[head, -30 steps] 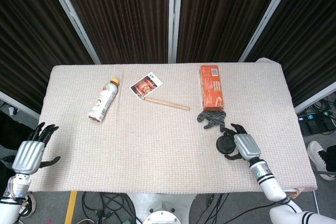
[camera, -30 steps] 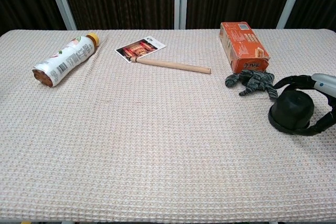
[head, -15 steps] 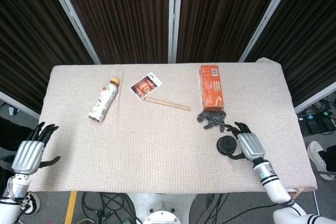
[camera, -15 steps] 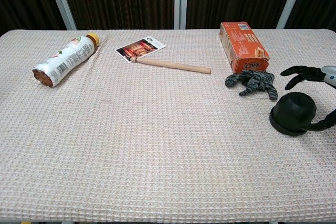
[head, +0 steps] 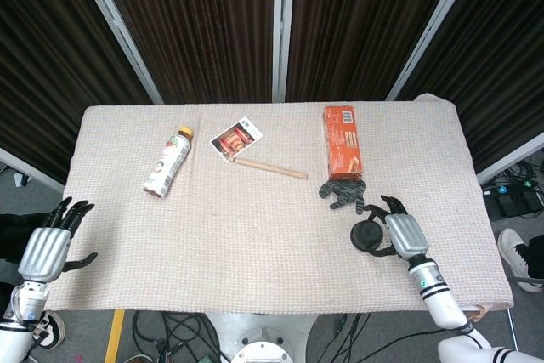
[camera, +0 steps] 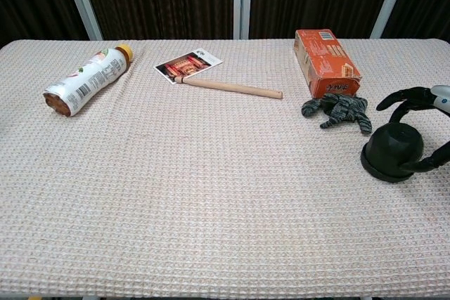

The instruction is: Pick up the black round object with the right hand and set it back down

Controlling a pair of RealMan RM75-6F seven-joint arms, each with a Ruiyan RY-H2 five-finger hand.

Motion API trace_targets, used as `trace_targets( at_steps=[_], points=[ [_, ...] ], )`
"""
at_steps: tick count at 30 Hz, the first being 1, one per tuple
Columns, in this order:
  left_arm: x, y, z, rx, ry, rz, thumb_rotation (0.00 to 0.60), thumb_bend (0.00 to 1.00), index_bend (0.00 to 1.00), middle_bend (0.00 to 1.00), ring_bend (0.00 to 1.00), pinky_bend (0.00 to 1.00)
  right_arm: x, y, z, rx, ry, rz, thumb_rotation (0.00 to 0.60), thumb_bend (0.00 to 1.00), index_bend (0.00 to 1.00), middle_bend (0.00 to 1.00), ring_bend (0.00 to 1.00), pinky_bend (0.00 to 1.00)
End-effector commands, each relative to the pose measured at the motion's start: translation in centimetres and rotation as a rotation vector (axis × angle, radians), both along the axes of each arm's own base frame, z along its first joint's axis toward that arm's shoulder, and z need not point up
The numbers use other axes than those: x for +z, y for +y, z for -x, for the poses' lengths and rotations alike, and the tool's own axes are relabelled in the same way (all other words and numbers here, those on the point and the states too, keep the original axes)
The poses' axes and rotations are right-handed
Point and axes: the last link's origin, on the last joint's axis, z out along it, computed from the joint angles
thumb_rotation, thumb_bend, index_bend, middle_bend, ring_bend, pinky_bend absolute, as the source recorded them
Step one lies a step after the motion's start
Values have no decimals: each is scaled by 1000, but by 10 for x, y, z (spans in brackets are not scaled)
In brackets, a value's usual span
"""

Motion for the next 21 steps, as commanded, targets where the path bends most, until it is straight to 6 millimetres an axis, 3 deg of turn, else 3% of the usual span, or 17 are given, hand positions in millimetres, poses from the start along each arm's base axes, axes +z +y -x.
trace_targets(
  at_steps=[1,9,14,21],
  points=[
    [0,0,0,-2,1,0,600,123,143,119,0,180,2,0,-2,6,-5,10,600,45,257,406,1,0],
    [2,0,-3,-7,4,-4,600,123,144,119,0,180,14,2,-8,26,-42,44,600,53,262,420,7,0],
    [1,0,-3,-7,4,-2,600,123,144,119,0,180,34,2,-8,31,-63,103,600,55,262,420,7,0],
    [0,1,-5,-12,7,2,600,124,144,119,0,180,61,5,24,-65,-35,178,600,60,262,420,7,0]
  ],
)
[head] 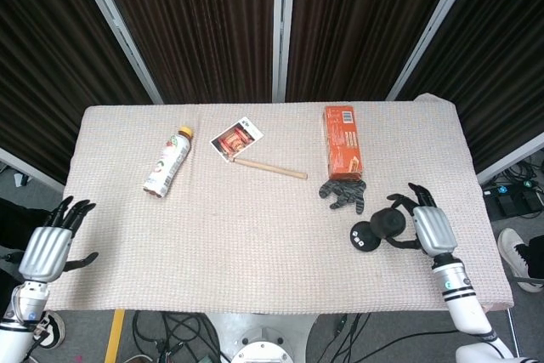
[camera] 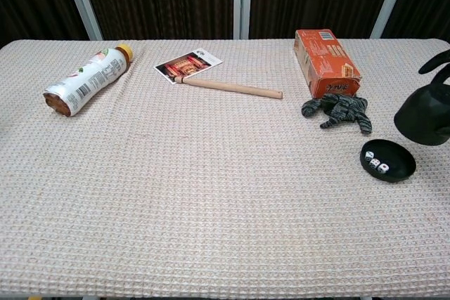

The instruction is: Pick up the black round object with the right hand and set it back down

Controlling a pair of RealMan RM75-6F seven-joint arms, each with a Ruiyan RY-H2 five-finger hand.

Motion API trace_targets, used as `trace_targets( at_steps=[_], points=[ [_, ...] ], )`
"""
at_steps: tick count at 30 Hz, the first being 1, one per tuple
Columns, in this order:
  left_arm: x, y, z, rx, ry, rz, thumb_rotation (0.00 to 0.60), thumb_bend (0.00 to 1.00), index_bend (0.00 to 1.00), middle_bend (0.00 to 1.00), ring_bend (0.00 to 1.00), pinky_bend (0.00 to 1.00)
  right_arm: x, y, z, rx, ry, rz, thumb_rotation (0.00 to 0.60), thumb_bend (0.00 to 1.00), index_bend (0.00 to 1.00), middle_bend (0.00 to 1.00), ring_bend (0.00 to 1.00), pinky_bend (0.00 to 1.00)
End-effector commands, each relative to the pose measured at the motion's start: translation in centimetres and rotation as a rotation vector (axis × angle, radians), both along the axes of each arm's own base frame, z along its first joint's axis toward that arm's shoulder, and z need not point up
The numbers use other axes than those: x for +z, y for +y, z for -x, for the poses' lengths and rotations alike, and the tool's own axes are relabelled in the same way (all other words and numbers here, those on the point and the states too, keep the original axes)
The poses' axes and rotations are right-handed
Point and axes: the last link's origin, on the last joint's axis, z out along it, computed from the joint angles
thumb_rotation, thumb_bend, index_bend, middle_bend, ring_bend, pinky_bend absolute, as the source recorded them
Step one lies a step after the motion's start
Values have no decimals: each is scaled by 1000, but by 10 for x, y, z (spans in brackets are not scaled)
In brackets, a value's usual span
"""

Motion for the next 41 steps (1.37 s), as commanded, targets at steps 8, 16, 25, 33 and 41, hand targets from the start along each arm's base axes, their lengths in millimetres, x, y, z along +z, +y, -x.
trace_targets(
  at_steps=[8,16,25,33,41],
  points=[
    [-2,1,-2,-1,8,4,600,123,144,119,0,180,11,9,46,-120,2,-12,600,12,201,280,1,0],
    [-1,1,-3,-3,9,1,600,123,143,119,0,180,17,8,39,-46,-51,13,600,0,0,0,0,0],
    [4,1,-5,-8,8,-17,600,123,144,119,0,180,50,37,24,96,153,116,600,0,0,0,0,0],
    [10,2,-7,-10,12,-38,600,123,144,119,0,180,51,60,30,55,491,244,600,0,0,0,0,0],
    [14,4,-9,-22,14,-71,600,123,144,119,0,180,42,59,34,27,459,200,600,0,0,0,0,0]
  ],
)
